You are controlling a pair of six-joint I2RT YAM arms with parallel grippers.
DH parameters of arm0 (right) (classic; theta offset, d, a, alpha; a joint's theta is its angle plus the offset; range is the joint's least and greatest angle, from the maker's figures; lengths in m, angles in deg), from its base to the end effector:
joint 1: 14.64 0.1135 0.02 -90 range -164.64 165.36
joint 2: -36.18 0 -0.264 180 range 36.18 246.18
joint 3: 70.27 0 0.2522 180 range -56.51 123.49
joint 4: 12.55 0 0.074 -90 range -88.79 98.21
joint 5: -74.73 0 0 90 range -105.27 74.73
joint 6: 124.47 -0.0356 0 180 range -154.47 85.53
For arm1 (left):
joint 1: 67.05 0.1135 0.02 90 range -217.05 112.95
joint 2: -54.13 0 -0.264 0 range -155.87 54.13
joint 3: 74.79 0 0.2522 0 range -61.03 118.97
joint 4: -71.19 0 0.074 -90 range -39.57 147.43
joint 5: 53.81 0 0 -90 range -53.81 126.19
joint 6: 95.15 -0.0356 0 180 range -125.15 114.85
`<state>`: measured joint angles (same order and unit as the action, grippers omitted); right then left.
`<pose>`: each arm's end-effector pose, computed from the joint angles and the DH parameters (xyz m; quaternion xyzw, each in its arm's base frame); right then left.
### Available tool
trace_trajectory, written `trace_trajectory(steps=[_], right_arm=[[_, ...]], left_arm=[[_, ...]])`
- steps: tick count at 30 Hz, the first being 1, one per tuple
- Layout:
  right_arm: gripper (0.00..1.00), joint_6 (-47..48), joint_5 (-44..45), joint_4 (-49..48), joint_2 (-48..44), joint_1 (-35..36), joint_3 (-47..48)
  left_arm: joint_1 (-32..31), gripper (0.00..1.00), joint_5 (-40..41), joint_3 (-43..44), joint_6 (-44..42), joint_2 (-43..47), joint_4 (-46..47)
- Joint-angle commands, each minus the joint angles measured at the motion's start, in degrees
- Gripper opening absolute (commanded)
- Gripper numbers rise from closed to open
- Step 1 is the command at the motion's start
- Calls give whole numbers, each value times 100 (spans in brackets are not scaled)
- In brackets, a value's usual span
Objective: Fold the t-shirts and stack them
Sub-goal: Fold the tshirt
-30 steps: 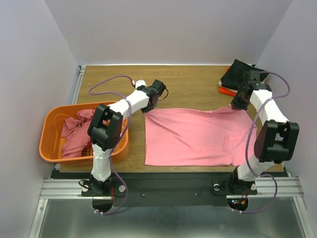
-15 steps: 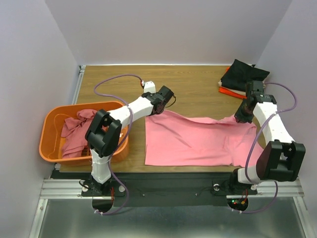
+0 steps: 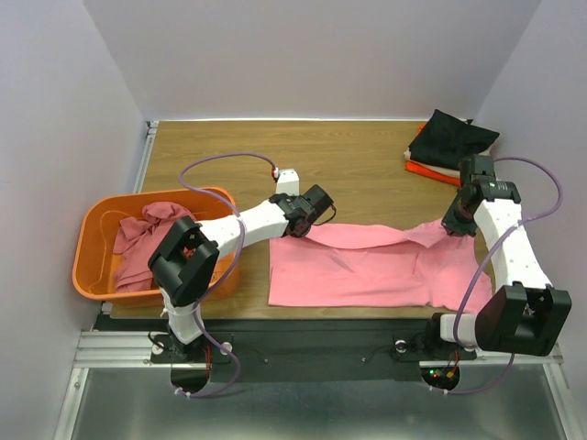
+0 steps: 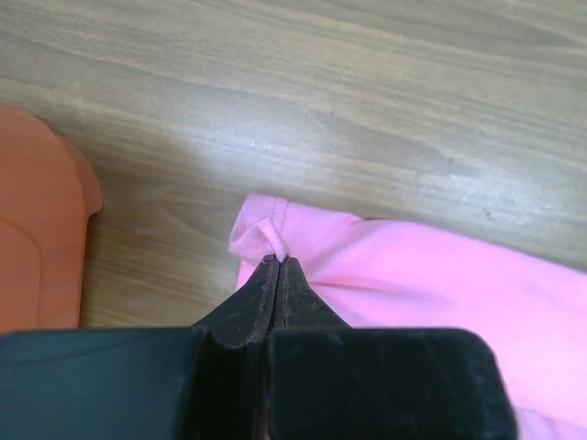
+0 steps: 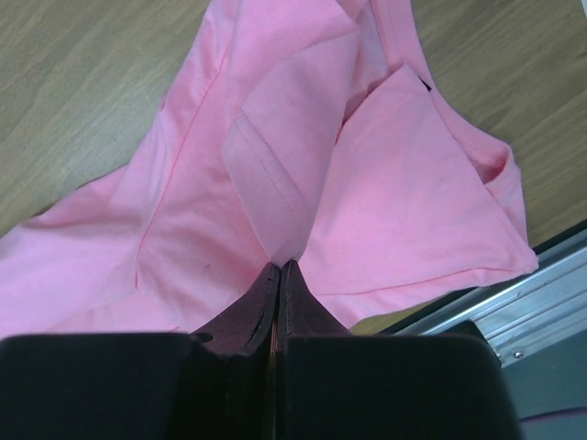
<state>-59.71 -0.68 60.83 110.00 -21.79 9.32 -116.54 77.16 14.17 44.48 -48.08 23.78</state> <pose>0.2357 -0.0386 0.2921 0.2951 0.9275 -0.0927 0.2098 0.2586 -0.2667 0.2258 -0.0897 0.9061 0.0390 0.4116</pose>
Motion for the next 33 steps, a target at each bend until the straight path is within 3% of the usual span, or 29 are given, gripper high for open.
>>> trace_trajectory(steps=[1, 16, 26, 27, 28, 29, 31, 32, 33], right_arm=[[0, 45, 176, 243, -201, -49, 133], [0, -69, 202, 665, -289, -49, 361], [1, -201, 185, 1008, -711, -49, -87], [7, -193, 167, 1113, -729, -49, -87], [17, -184, 132, 1166, -738, -49, -70], [40, -184, 45, 1227, -772, -49, -35], [73, -201, -17, 1333, -816, -49, 149], [78, -210, -26, 1342, -860, -49, 229], [82, -210, -18, 1342, -861, -49, 334]], left_arm=[[-139, 0, 394, -286, 275, 377, -238], [-482, 0, 394, -945, 759, 861, -546], [-737, 0, 202, -1191, 698, 984, -573], [-737, 0, 183, -1200, 689, 1001, -573], [-737, 6, 148, -1209, 689, 1036, -651], [-737, 28, 78, -1209, 663, 1141, -678], [-737, 53, 25, -1201, 627, 1404, -739], [-737, 72, -19, -1157, 584, 1510, -757], [-737, 77, -28, -1122, 540, 1598, -775]])
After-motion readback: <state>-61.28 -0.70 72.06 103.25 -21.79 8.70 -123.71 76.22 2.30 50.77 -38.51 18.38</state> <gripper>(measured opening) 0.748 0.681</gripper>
